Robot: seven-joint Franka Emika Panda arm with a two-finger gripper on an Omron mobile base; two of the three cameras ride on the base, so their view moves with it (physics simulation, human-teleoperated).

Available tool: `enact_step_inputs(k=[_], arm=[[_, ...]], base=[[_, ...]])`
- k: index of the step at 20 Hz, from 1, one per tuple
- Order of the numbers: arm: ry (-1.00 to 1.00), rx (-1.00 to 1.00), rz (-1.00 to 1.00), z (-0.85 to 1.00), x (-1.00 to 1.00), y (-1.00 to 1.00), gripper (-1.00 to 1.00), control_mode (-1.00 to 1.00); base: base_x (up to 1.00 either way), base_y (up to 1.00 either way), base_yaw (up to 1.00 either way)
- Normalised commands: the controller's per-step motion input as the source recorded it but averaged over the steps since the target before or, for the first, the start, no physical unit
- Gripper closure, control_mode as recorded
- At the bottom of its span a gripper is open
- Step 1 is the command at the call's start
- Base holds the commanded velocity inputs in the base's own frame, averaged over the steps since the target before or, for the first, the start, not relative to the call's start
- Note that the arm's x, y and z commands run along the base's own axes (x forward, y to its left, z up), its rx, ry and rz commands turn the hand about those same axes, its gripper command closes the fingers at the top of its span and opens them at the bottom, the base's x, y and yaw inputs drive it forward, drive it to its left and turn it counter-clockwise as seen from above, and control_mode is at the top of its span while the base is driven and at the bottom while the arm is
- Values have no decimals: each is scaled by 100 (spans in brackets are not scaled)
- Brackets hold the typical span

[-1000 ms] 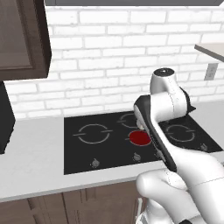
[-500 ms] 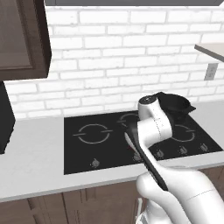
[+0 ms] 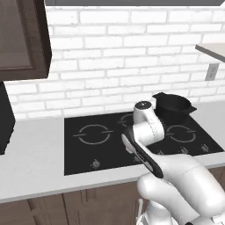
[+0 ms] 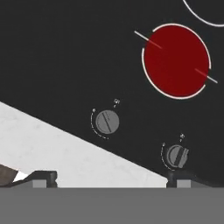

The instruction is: Turn off the front center burner of the stove.

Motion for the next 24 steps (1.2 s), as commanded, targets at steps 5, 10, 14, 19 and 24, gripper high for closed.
enact_step_inputs(k=[5, 10, 14, 19, 24], arm=[[6, 0, 0, -38, 16, 19, -100, -100], [5, 4, 1, -37, 5, -19, -100, -100], [3, 14, 0, -36, 3, -40, -100, -100], [3, 8, 1, -34, 23, 1, -100, -100], [0, 1, 0, -16, 24, 29, -100, -100]], base=[[0, 0, 0], [0, 0, 0], [0, 0, 0], [0, 0, 0], [0, 0, 0]])
